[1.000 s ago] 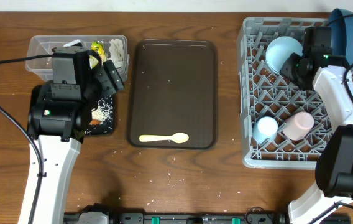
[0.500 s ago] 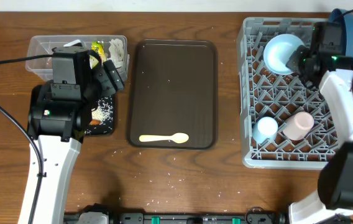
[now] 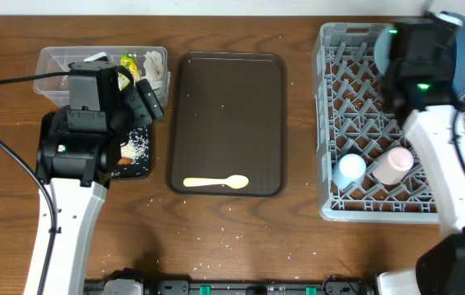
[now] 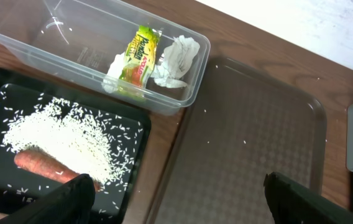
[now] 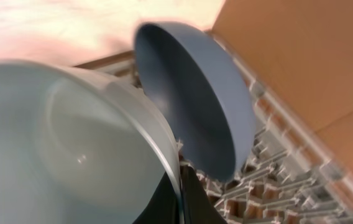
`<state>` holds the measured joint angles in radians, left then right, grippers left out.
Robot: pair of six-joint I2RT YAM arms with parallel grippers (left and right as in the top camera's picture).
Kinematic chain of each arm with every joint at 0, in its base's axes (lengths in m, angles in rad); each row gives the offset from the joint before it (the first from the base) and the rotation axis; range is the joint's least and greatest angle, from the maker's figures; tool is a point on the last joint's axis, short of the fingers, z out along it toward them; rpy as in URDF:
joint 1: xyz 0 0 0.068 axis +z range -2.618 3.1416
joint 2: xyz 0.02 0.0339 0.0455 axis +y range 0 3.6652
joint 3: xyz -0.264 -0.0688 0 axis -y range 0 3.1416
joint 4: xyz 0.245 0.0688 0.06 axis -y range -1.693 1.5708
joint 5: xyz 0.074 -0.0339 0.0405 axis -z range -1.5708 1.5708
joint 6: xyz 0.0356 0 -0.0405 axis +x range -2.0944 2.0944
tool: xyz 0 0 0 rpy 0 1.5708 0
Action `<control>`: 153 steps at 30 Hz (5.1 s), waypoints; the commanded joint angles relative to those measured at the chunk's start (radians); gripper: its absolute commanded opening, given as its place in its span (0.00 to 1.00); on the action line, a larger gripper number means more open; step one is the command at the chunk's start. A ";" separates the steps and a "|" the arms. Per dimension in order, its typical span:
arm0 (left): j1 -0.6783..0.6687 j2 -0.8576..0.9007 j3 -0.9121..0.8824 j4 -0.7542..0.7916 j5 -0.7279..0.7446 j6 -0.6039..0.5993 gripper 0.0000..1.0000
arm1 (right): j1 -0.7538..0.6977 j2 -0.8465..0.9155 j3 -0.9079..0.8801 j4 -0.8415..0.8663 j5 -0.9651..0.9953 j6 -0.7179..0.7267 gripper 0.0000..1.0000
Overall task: Sort waste into correct bins and load items into the dishwasher rack
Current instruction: 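Adjust the bowl in the rack with the right gripper, then move the right gripper left to the brown tray and grasp the yellow spoon, then carry the yellow spoon right and insert it into the dish rack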
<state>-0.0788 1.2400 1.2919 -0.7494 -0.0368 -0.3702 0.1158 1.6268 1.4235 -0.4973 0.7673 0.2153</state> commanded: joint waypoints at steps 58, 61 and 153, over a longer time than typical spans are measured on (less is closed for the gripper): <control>0.005 0.002 0.002 0.001 -0.009 -0.009 0.89 | 0.222 0.362 0.002 0.206 0.472 -0.544 0.77; 0.005 0.002 0.002 0.001 -0.009 -0.009 0.89 | 0.222 0.309 0.002 0.205 0.431 -0.544 0.98; 0.005 0.002 0.002 0.001 -0.009 -0.009 0.89 | 0.015 -0.333 -0.376 0.107 -0.992 0.538 0.01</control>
<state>-0.0788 1.2400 1.2919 -0.7494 -0.0372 -0.3706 0.1726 1.3628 1.0458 -0.3511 -0.4480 0.6731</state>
